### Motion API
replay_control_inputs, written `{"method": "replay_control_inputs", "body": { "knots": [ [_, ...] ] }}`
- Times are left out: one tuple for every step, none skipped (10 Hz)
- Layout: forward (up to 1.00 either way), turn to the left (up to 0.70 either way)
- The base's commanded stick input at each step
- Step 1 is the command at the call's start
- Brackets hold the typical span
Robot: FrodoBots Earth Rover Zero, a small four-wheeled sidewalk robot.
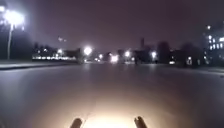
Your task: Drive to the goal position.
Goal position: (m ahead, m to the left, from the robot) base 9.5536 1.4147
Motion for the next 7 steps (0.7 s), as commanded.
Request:
{"method": "replay_control_inputs", "body": {
  "knots": [
    [1.0, 0.0],
    [1.0, 0.0],
    [1.0, 0.0],
    [1.0, 0.0],
    [1.0, 0.0],
    [1.0, 0.0],
    [1.0, 0.0]
  ]
}}
